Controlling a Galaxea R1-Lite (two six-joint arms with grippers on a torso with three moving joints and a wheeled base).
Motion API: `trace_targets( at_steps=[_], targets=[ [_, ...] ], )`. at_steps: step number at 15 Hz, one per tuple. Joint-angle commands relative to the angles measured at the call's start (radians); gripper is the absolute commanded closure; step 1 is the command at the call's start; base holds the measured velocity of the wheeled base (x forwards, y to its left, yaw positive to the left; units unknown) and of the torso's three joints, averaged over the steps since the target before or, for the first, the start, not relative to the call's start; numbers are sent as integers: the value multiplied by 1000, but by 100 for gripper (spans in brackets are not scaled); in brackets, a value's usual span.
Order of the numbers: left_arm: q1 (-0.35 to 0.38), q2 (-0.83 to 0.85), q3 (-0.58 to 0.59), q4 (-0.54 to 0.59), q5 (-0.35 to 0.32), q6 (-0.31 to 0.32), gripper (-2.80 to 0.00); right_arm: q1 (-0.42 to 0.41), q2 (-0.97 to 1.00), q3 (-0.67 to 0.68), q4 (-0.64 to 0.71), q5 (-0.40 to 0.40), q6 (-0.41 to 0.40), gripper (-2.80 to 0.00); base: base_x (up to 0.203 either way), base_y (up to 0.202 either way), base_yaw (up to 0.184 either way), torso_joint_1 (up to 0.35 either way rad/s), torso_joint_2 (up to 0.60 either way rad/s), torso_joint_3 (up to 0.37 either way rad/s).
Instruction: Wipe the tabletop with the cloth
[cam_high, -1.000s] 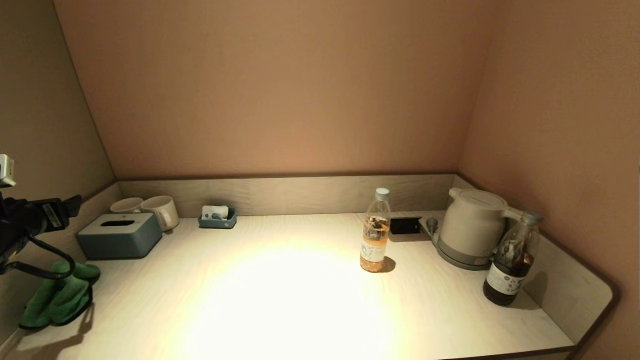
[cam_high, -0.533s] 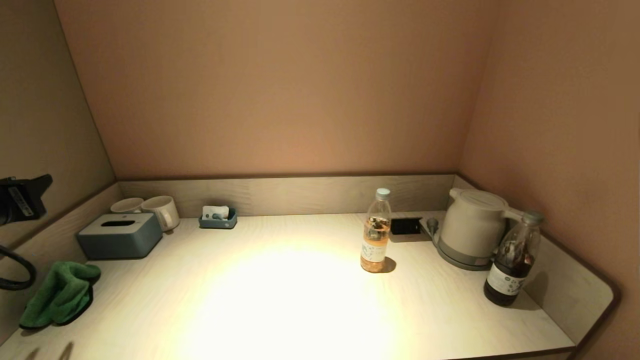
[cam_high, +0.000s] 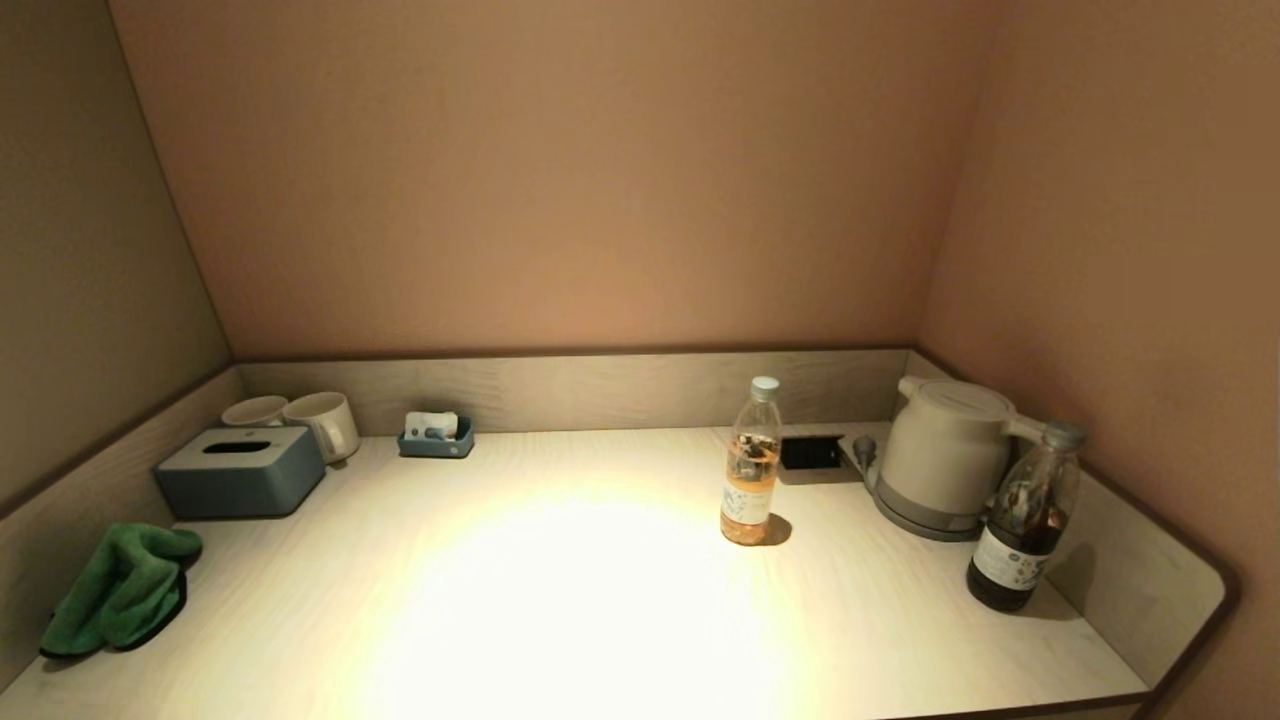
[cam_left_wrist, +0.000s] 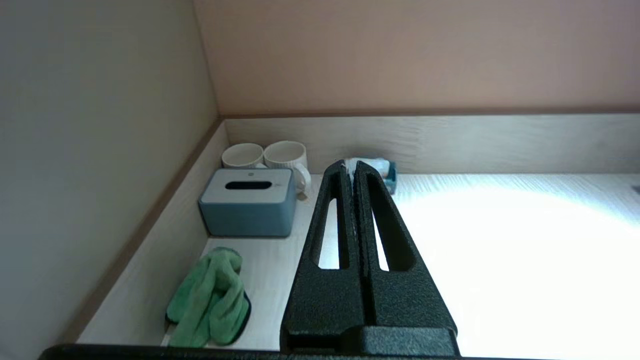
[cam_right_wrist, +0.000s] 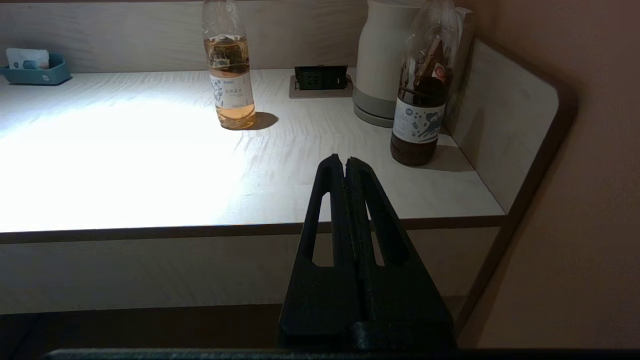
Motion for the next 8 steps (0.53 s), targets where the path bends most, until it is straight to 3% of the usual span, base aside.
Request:
trace_targets(
  at_steps=[1, 8],
  targets=[
    [0, -182, 9, 86, -15, 0, 0, 0, 1, 0, -1, 0, 0, 0, 0, 0, 0, 0, 0, 0],
    [0, -514, 33, 411, -63, 3, 0, 0, 1, 0, -1, 0, 0, 0, 0, 0, 0, 0, 0, 0]
  ],
)
